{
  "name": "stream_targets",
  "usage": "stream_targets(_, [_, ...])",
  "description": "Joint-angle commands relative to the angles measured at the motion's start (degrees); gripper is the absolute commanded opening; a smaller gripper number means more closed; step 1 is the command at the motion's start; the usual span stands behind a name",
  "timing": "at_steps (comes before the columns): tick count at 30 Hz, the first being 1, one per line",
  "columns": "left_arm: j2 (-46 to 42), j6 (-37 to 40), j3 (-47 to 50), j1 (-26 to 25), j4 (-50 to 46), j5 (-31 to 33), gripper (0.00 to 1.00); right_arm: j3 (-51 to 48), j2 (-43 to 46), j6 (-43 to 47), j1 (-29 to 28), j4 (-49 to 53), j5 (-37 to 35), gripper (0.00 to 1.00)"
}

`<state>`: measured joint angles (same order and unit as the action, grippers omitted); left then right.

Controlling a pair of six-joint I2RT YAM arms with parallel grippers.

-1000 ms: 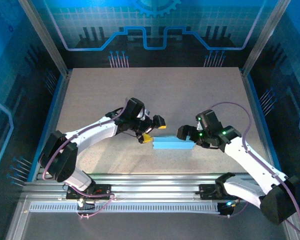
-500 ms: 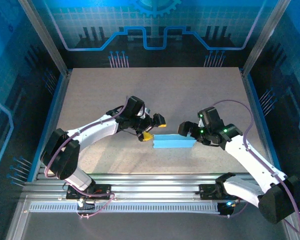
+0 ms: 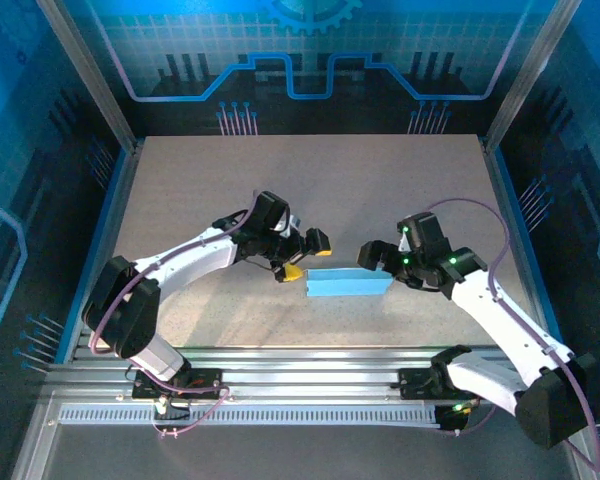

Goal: Fold the paper box

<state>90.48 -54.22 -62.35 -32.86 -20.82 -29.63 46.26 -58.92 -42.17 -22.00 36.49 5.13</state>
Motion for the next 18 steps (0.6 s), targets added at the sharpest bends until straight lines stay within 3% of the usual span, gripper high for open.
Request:
stream_targets(1, [-3.34, 7.44, -4.38, 1.02, -6.46, 3.43, 0.99, 2.02, 2.49, 5.87, 0.86, 1.78, 0.04, 1.00])
stream_targets(6, [-8.41, 18.66, -7.41, 1.38, -15.86, 8.22, 0.99, 5.41, 5.14, 14.92, 1.00, 8.12, -2.62, 1.00])
stream_targets(10, [-13.45, 26.59, -6.91, 1.32, -22.49, 12.52, 0.97, 7.66, 6.39, 19.01, 1.08, 12.88, -2.88, 0.87])
stream_targets(15, [-15.37, 29.28, -6.42, 0.91, -26.01, 11.57, 0.87, 8.29, 7.88, 21.50, 0.98, 15.99, -2.16, 0.84])
stream_targets(18, [-16.16, 31.69, -6.79, -0.91, -26.96, 13.16, 0.86, 8.53, 8.42, 22.95, 1.02, 17.05, -1.68, 0.81])
